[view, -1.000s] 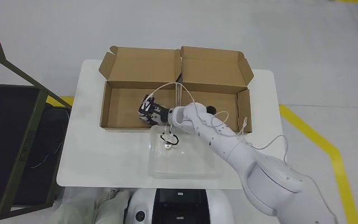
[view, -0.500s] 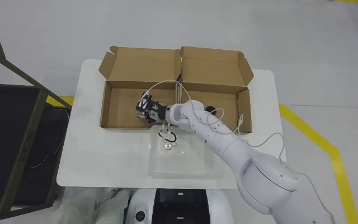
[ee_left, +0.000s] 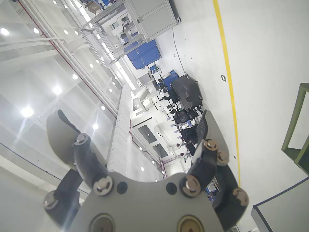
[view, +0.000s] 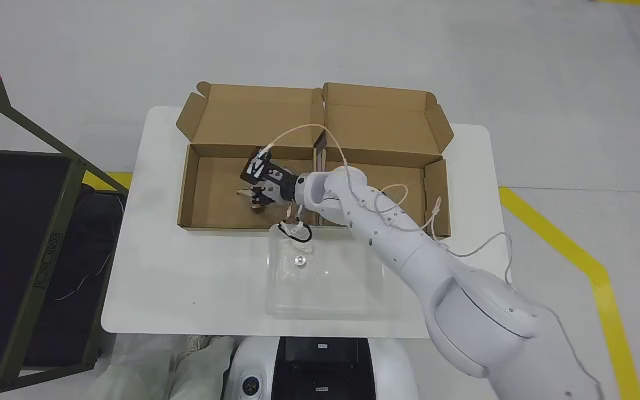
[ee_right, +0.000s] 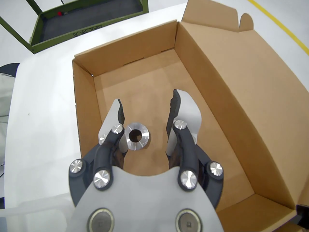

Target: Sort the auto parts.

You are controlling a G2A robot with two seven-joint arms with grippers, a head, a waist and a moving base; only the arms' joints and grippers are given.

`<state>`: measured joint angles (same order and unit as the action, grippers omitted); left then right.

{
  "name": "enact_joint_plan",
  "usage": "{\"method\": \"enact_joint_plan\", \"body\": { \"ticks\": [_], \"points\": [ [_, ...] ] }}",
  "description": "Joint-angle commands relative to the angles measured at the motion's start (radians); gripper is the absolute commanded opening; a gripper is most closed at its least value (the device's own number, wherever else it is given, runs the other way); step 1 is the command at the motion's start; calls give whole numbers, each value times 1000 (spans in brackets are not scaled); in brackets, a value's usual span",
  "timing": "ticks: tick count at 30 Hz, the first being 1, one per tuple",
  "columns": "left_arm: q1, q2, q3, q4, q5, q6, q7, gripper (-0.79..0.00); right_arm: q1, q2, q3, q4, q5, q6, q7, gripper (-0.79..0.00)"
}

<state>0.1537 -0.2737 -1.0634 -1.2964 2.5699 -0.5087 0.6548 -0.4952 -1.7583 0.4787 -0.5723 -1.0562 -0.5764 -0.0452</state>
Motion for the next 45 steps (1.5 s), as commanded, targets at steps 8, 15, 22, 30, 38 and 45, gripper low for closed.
{"method": "enact_joint_plan", "body": {
  "ticks": [8, 15, 22, 30, 38, 45],
  "points": [
    [0, 0, 0, 0, 0, 0, 0, 0, -76, 70, 79, -241, -36, -23, 94, -357],
    [0, 0, 0, 0, 0, 0, 0, 0, -222, 152, 190, -530, -82, -22, 237, -332],
    [0, 0, 0, 0, 0, 0, 0, 0, -408, 231, 326, -819, -152, -38, 361, -323],
    [0, 0, 0, 0, 0, 0, 0, 0, -594, 296, 444, -1042, -269, -116, 408, -277],
    [0, 0, 0, 0, 0, 0, 0, 0, -734, 343, 538, -1168, -359, -187, 384, -262],
    [0, 0, 0, 0, 0, 0, 0, 0, -810, 369, 570, -1204, -394, -242, 380, -268]
  ]
}}
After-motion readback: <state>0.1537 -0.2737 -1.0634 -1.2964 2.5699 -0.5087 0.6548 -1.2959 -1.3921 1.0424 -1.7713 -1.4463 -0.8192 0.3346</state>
